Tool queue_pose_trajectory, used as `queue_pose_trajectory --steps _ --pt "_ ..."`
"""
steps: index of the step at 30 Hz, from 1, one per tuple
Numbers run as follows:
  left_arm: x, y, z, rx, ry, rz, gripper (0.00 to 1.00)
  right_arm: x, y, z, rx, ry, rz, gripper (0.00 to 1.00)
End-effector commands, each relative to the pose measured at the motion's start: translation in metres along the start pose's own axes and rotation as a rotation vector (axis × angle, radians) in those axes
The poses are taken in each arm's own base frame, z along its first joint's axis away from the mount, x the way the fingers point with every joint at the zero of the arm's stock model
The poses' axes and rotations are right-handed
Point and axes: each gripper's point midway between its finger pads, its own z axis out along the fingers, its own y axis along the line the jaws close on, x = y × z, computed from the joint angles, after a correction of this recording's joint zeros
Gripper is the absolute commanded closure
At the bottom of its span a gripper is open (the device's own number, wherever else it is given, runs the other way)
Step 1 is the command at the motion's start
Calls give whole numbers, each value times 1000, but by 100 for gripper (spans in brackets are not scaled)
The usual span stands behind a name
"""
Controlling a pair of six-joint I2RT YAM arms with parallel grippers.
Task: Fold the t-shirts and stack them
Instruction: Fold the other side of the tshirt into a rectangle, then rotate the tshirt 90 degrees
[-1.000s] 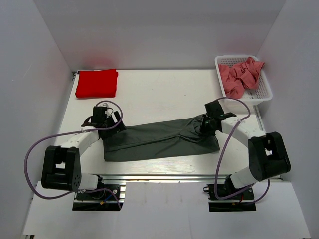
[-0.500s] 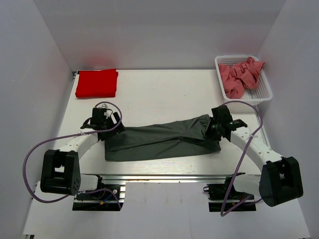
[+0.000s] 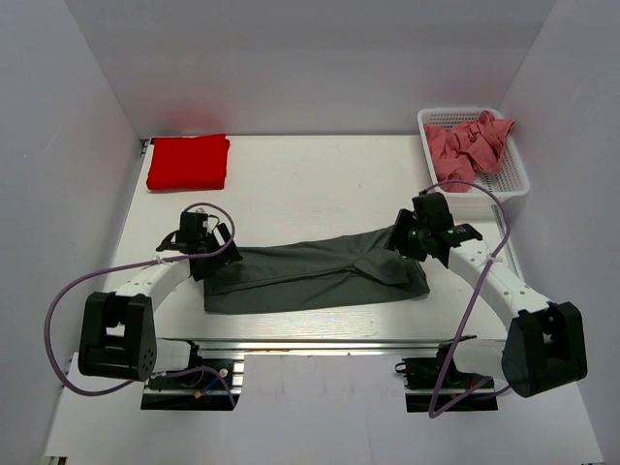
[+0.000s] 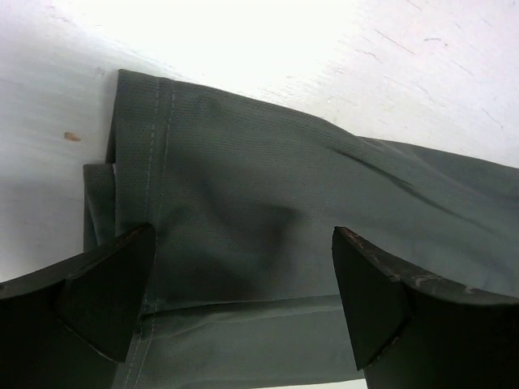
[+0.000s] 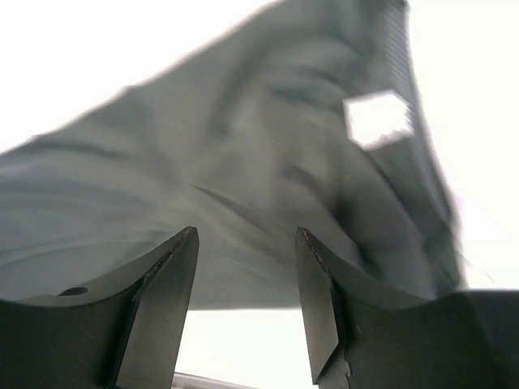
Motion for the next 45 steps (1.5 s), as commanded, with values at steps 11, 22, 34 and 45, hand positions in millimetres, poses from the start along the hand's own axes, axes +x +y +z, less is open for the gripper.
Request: queue_pose_trajectory --steps 11,22,34,45 --pt "11 18 -11 -91 14 -66 0 16 25 78 -81 196 27 42" --pt "81 38 -12 -136 256 -113 0 -14 23 154 14 235 -8 41" --pt "159 -8 -69 255 604 -76 0 -148 116 237 -206 4 -196 29" --pt "66 -78 -149 601 200 235 0 -202 156 132 -296 -261 -354 10"
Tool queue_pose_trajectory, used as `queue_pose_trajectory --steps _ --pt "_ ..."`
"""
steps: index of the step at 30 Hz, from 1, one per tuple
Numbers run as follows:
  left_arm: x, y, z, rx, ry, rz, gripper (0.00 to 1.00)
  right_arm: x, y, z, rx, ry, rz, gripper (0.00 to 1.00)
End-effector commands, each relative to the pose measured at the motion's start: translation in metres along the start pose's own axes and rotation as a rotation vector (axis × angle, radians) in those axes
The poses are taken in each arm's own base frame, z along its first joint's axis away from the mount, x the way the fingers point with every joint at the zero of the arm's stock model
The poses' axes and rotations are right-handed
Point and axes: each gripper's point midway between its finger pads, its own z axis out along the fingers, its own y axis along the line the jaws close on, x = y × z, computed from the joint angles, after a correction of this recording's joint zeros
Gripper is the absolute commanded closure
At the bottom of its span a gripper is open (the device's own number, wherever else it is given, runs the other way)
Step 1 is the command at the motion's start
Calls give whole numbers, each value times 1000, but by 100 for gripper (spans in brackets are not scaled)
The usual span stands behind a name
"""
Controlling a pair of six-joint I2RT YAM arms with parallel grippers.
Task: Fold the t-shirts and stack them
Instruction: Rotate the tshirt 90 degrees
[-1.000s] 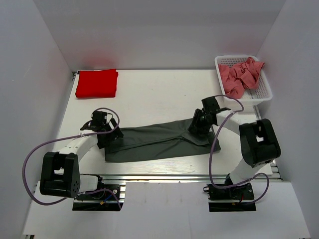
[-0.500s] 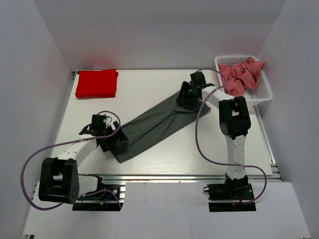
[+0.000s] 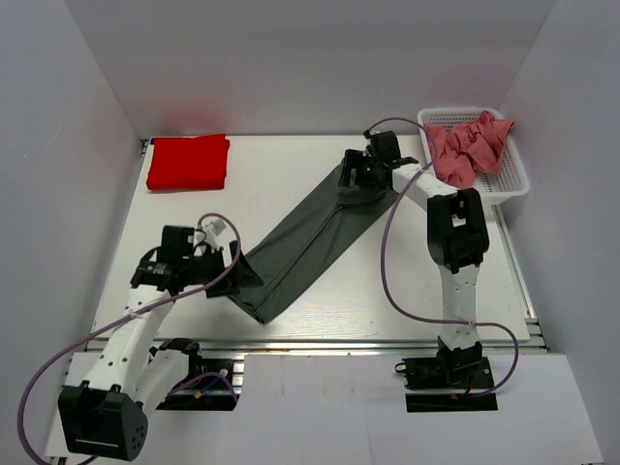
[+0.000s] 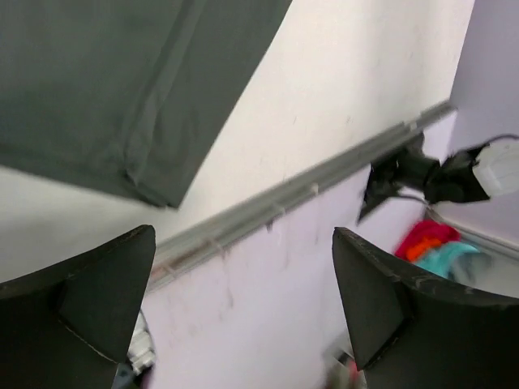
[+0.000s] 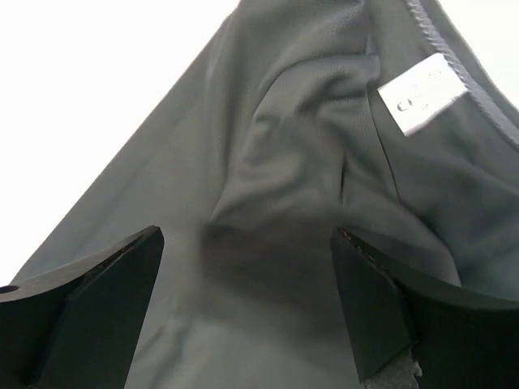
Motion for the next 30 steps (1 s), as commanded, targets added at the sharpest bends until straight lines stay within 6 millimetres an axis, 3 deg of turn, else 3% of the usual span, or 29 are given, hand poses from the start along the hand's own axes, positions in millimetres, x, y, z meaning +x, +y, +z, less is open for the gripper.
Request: queue_pose_trajectory --steps 1,2,5,8,9,10,12,16,18,20,24,30 --pt "-38 -17 -25 -45 -156 177 0 -56 29 -51 -27 -182 -96 10" --pt "-52 -18 -32 -82 -213 199 0 -61 37 -66 -36 -197 -104 10" --pt "-83 -3 -42 -222 -353 161 0 -41 50 -71 -21 -143 -94 10" --pt "-102 1 -45 -258 -420 128 0 -3 73 -72 -24 -31 -87 10" --pt "-105 0 -45 -252 -430 124 0 18 95 -73 -56 18 -115 10" --pt "-107 4 -45 -268 -434 100 0 35 100 -70 -67 57 -129 10" --pt "-116 5 -46 -279 -465 108 0 62 128 -68 -118 109 -152 10" --pt "-110 22 -35 -325 -419 75 0 96 143 -57 -99 199 -84 10" --pt "-100 33 -28 -341 -386 57 0 100 121 -54 58 194 -17 10" --pt "-95 38 -24 -348 -371 49 0 89 97 -58 206 141 23 10" --pt "-90 35 -21 -302 -387 60 0 81 79 -75 305 80 109 10" --pt "-92 32 -21 -290 -390 65 0 73 42 -70 403 68 251 10"
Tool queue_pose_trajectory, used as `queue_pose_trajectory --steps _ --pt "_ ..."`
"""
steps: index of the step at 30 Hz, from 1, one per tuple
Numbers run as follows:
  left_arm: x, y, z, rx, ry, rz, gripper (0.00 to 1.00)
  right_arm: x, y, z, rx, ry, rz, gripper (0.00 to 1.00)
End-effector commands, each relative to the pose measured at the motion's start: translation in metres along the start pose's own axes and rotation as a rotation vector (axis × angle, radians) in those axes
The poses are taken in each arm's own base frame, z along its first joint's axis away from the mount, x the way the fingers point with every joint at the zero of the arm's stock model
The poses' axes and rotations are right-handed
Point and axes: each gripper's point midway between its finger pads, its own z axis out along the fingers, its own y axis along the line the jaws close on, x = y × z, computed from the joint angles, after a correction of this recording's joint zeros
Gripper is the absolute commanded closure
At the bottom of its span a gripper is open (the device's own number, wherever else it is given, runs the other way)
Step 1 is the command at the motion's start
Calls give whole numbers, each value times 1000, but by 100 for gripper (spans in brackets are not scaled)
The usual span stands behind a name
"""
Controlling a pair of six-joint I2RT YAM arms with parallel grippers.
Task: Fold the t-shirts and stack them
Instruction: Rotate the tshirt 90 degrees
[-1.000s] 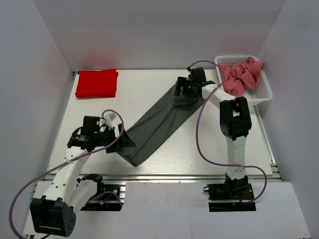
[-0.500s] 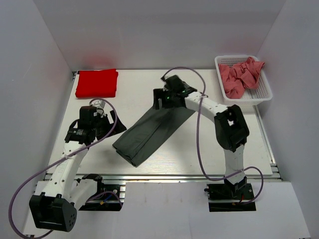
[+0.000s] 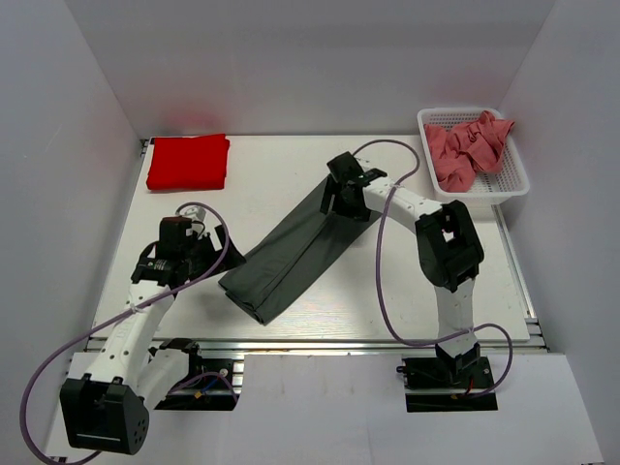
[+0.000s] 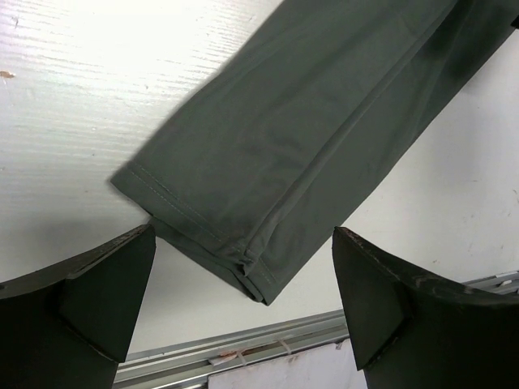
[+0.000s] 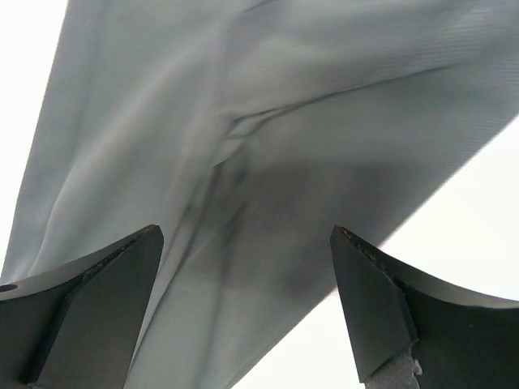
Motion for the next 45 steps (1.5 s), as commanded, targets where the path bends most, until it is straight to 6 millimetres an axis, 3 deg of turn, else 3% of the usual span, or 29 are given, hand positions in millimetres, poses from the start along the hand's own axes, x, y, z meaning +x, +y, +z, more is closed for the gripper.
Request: queue_pose_trajectory --steps 1,2,3,8,11,12,13,14,15,16,18,19,20,21,23,27,30,31,33,35,36,38,39,40,41,42,44,45 --pt "-7 -5 0 27 -23 10 0 -24 -16 -8 61 -54 130 10" --pt "-5 -6 2 31 -10 8 0 -17 -24 1 90 -20 137 10" --pt "-5 -6 2 31 -10 8 0 -32 -28 6 100 -30 174 10" --pt "-3 -4 5 22 9 3 0 -50 -46 29 133 -28 200 10" --pt "-3 -1 9 9 12 0 0 -60 -46 56 128 -15 143 10" --pt "-5 -2 10 8 14 0 0 -57 -48 59 136 3 126 10" --pt "-6 0 10 -3 8 0 0 -72 -43 57 120 -22 111 10" --pt "-5 1 12 -8 18 -3 0 -64 -47 70 145 3 97 10" --pt "-5 1 12 -8 18 -3 0 -66 -47 71 140 11 41 10" --pt "-6 2 14 -9 20 -3 0 -72 -42 73 122 4 21 10" --pt "-5 2 20 -6 36 -7 0 -60 -41 94 86 57 -98 10" --pt "-5 -1 21 9 40 -6 0 -80 -25 90 40 12 -123 10" --pt "-1 -1 24 13 63 -12 0 -64 -28 114 50 54 -153 10" --pt "-3 -1 27 14 61 -11 0 -79 -16 114 3 7 -204 10" --pt "-2 -3 29 30 70 -12 0 -91 -2 119 -77 -34 -212 10" --pt "-6 -6 33 41 69 -10 0 -112 31 121 -242 -134 -311 10" --pt "-11 -8 37 44 61 -17 0 -132 56 110 -340 -222 -371 10" --pt "-8 -9 38 45 74 -23 0 -153 64 94 -364 -280 -377 10" --pt "-9 -9 41 44 75 -24 0 -165 68 79 -367 -314 -375 10" --pt "-7 -8 43 43 76 -33 0 -185 73 39 -374 -379 -383 10" --pt "-5 -6 44 43 76 -34 0 -173 68 41 -364 -344 -393 10" --pt "0 -3 46 34 94 -39 0 -183 75 -13 -401 -385 -397 10" --pt "3 0 48 22 97 -41 0 -157 69 -6 -391 -308 -391 10" --pt "2 2 48 13 93 -41 0 -157 70 -32 -409 -312 -384 10" --pt "6 5 49 -3 97 -35 0 -122 60 -48 -402 -228 -355 10" --pt "10 9 50 -16 102 -37 0 -99 54 -33 -394 -167 -357 10" --pt "10 13 52 -36 92 -36 0 -87 64 -83 -466 -211 -341 10" --pt "10 13 52 -36 92 -46 0 -25 42 -55 -429 -76 -344 10"
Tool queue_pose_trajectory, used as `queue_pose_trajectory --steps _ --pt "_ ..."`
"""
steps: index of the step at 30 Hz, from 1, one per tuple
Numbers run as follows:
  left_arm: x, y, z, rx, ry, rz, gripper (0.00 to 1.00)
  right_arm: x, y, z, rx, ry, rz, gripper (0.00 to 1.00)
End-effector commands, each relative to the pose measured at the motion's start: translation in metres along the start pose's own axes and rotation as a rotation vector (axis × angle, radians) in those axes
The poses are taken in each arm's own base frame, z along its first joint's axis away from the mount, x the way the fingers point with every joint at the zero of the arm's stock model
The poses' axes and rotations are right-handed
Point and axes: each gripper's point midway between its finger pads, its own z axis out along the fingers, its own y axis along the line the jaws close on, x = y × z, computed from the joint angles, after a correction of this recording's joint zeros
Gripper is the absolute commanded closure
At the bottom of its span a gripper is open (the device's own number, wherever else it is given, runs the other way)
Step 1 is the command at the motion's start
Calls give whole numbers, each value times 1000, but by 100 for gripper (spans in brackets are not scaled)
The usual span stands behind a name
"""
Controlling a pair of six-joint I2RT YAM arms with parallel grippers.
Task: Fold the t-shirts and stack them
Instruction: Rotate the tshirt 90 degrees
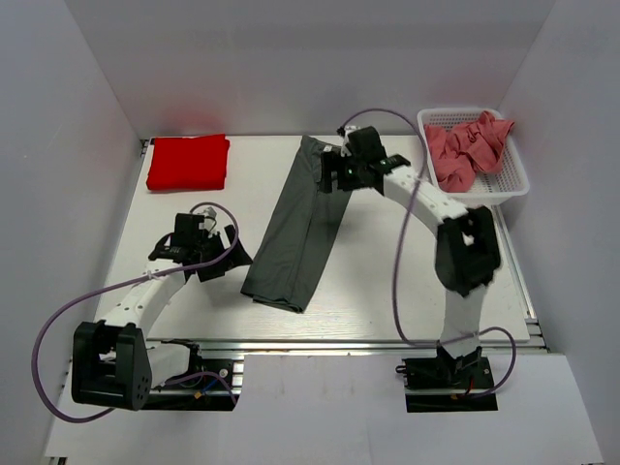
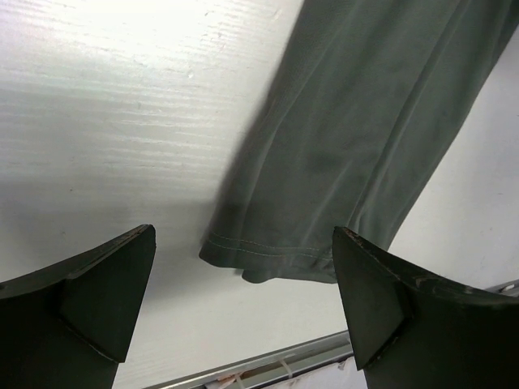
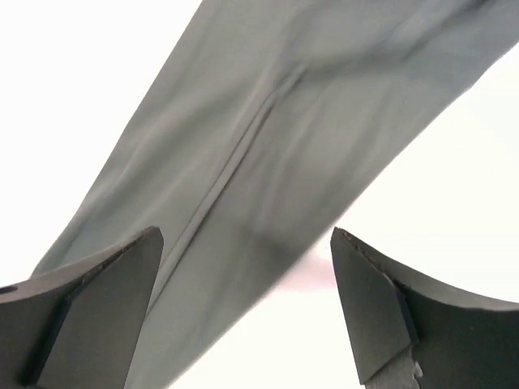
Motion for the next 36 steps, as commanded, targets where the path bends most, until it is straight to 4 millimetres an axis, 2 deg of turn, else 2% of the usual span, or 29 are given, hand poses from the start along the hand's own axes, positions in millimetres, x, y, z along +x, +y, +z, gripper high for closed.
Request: queue_pose_trajectory --steps 1,2,3,4,5,6,7,8,9,11,13,15,17,19,23,24,27,28,31,33,34,35,36 --pt "-1 4 4 -16 -24 -4 0 44 58 -57 -146 27 9 10" --pt "4 4 6 -4 -12 -5 0 99 58 -54 -138 142 45 10" --pt "6 4 7 4 -8 -5 0 115 62 -61 -150 183 56 10" --pt "8 3 9 16 -7 -4 0 120 79 -79 -187 183 50 10" --pt "11 4 11 25 -4 -4 0 156 76 -80 -180 263 65 10" --pt "15 4 11 32 2 -4 0 175 100 -91 -240 316 33 10" --pt "17 5 11 35 -3 -2 0 183 111 -101 -282 338 33 10" --pt "18 6 13 37 -6 -1 0 204 113 -104 -283 391 43 10" --pt "19 7 14 38 -9 -1 0 224 133 -114 -323 443 17 10" --pt "24 8 18 51 -5 1 0 246 139 -116 -328 506 19 10" --pt "33 11 21 51 9 5 6 262 147 -117 -322 535 -14 10" --pt "33 13 23 44 2 5 9 268 155 -113 -329 531 -22 10" --pt "45 19 27 26 30 6 13 276 161 -104 -327 537 -23 10" --pt "47 20 31 22 30 22 19 279 171 -97 -342 540 -23 10" --pt "57 24 37 8 65 41 29 290 180 -88 -337 564 -8 21" --pt "54 20 37 30 57 58 35 293 179 -88 -326 573 -11 21" --pt "68 21 40 40 93 90 45 297 173 -83 -272 571 30 27" --pt "75 22 40 39 109 96 53 297 173 -82 -265 564 43 35" --pt "90 26 41 35 142 116 66 297 170 -77 -236 553 76 55" --pt "95 23 40 54 154 122 74 297 164 -76 -200 543 88 63" --pt "101 21 40 71 167 130 86 294 165 -77 -200 534 99 66" --pt "104 12 37 115 168 131 100 295 160 -79 -183 526 98 81" --pt "103 9 36 128 167 119 100 295 159 -80 -176 523 100 85"
